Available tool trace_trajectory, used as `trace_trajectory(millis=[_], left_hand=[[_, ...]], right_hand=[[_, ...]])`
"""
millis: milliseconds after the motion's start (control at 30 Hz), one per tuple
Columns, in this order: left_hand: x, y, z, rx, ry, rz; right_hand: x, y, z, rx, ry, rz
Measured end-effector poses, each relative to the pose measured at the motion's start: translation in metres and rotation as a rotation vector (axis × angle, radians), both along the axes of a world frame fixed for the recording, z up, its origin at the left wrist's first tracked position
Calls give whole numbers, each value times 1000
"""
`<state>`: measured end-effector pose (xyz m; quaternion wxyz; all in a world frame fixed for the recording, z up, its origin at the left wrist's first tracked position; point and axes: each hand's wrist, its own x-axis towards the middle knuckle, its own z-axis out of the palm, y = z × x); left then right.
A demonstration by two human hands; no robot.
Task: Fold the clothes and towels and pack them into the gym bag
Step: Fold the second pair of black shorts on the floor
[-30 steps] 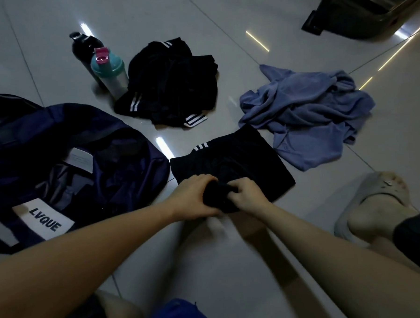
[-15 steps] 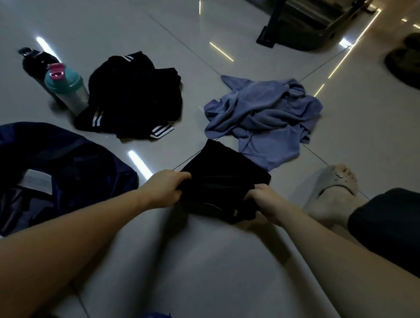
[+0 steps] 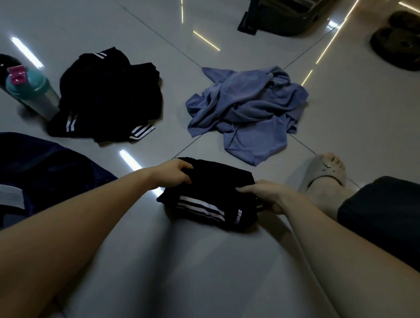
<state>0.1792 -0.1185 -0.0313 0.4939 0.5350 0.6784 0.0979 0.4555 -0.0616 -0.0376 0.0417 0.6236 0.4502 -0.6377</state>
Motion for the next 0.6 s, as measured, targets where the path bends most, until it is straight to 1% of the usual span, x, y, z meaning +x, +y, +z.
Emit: trace_trajectory(millis=[67,133,167,233,300,333,433,533,567,600], left_hand=[[0,11,-3,-21,21,9],[1,23,-7,-16,95,-12],[1,28,-11,-16,158,-41],[3,36,-21,-5,347,-89],[7,41,-32,76,535,-93],[8,44,-38,122,592,-85],[8,43,-55,228,664,-55],[5,31,-63,372,791,24],[6,27,-62,463,800,55],[9,23,-62,586,770,61]], right_hand=[[-4,2,-9,85,38,-100],[-8,5,-20,137,26,-144],[-11,8,-25,170,-8,-143],[-17,12,-33,225,-90,-106],[-22,17,-38,275,-167,-55],[-23,20,-42,304,-204,-35],[-24,26,-54,354,-323,16],[-22,24,-61,385,-472,84],[-21,22,-61,408,-525,105],[-20,20,-61,438,-577,126]])
